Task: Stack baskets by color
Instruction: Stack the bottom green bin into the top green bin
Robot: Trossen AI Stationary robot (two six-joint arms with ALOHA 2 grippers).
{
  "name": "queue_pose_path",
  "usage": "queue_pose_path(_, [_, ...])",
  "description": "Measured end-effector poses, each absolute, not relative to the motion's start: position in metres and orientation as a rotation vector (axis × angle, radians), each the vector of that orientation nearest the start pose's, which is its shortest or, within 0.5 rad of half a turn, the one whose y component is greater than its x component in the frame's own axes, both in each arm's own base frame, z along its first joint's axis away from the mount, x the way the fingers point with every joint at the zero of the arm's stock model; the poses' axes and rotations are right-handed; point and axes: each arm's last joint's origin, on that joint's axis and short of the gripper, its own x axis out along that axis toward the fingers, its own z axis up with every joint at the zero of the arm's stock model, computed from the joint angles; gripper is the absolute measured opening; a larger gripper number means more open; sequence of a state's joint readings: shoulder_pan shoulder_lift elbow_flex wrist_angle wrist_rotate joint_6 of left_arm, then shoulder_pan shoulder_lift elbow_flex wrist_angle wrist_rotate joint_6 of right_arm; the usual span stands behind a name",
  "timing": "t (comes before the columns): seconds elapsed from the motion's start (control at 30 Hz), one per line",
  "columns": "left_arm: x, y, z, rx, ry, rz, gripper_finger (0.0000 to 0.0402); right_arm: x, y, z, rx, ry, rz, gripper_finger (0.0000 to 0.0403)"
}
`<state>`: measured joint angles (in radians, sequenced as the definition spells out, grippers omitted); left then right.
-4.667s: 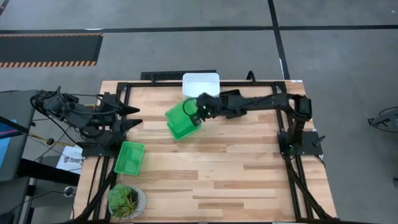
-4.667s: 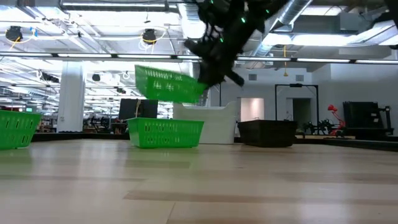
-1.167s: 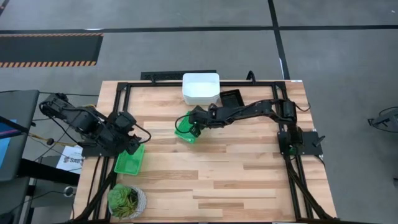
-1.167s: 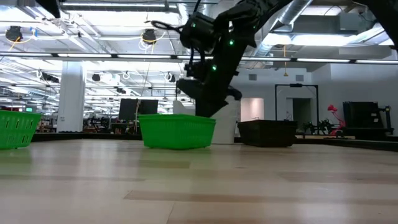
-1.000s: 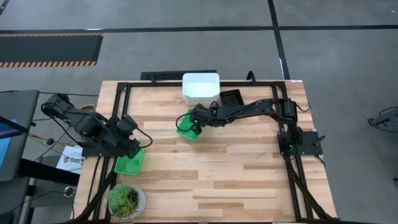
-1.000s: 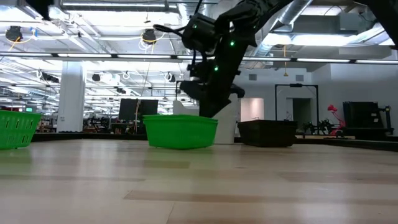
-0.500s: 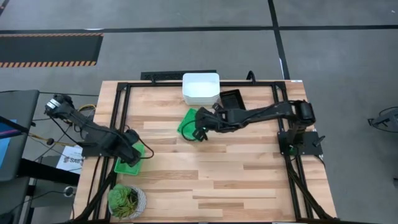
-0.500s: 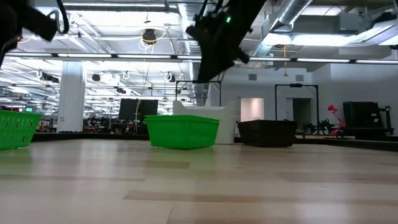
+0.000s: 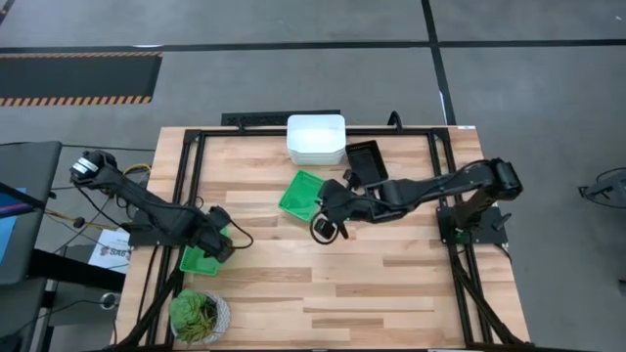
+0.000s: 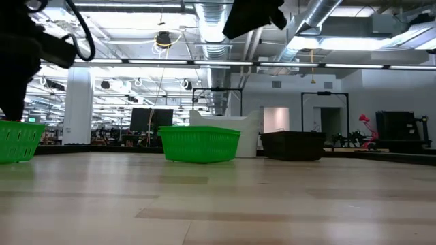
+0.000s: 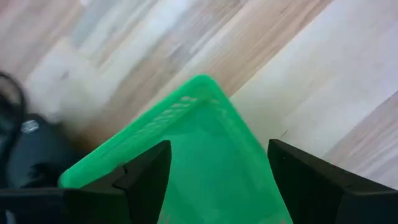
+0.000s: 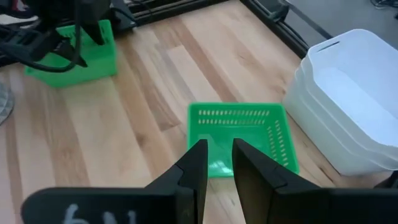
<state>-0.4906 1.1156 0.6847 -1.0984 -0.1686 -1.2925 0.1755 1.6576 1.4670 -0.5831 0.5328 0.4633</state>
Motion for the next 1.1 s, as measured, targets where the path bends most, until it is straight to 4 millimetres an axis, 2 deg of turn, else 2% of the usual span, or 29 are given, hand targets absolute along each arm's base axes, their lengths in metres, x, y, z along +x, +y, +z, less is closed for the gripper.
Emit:
queue_pose_path(0.27, [0.146, -0.069, 0.182, -0.558, 1.352, 0.633, 0.0256, 0.354, 0.061, 0.316, 0.155, 0.635, -0.465, 0.0097])
queue_pose_path(0.5, [0.171, -0.072, 0.174, -0.577, 1.284, 0.516, 0.0256, 0.354, 0.060, 0.315, 0.152, 0.642, -0.466, 0.0097])
queue_pose_path(0.67, [0.189, -0.064, 0.166, -0.531, 1.248, 0.456, 0.0256, 0.354, 0.061, 0.315, 0.153, 0.643, -0.462, 0.0097])
queue_pose_path(0.87, [0.225, -0.042, 0.171, -0.501, 0.996, 0.360, 0.0256, 0.353, 0.065, 0.315, 0.155, 0.644, -0.449, 0.0098])
queue_pose_path(1.1, [0.257, -0.019, 0.196, -0.594, 0.673, 0.160, 0.0256, 0.350, 0.070, 0.313, 0.154, 0.673, -0.446, 0.0098])
